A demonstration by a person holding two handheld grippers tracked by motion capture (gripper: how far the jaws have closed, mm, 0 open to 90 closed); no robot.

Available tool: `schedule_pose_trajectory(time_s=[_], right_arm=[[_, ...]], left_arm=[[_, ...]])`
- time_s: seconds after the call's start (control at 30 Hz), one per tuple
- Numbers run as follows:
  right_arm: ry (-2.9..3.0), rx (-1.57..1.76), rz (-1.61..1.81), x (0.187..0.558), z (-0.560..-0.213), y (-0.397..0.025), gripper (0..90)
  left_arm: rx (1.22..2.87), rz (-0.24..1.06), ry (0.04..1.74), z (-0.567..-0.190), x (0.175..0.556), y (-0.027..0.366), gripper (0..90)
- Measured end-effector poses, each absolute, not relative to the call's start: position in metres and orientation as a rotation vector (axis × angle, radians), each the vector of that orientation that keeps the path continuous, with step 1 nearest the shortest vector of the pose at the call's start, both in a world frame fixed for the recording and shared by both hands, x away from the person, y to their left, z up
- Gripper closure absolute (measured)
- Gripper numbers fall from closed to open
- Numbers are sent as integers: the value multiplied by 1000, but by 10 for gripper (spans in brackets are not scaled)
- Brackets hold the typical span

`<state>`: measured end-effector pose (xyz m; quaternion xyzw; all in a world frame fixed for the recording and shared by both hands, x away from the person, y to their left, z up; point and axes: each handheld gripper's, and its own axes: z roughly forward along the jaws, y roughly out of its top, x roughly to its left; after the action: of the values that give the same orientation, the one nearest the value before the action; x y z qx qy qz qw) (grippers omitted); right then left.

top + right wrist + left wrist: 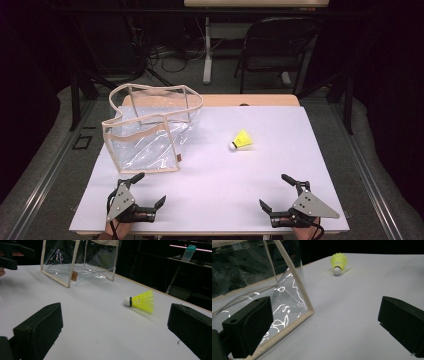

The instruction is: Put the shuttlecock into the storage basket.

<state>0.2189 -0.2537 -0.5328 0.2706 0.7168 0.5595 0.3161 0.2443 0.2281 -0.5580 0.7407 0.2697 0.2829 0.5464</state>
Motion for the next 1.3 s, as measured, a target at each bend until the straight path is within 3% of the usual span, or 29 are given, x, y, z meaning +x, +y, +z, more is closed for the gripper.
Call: schedule_pose_trajectory(time_s=[1.3], right_arm=[[1921,711,1475,222,-533,-249,0]], left_arm=[[1829,570,580,-558,265,187,0]])
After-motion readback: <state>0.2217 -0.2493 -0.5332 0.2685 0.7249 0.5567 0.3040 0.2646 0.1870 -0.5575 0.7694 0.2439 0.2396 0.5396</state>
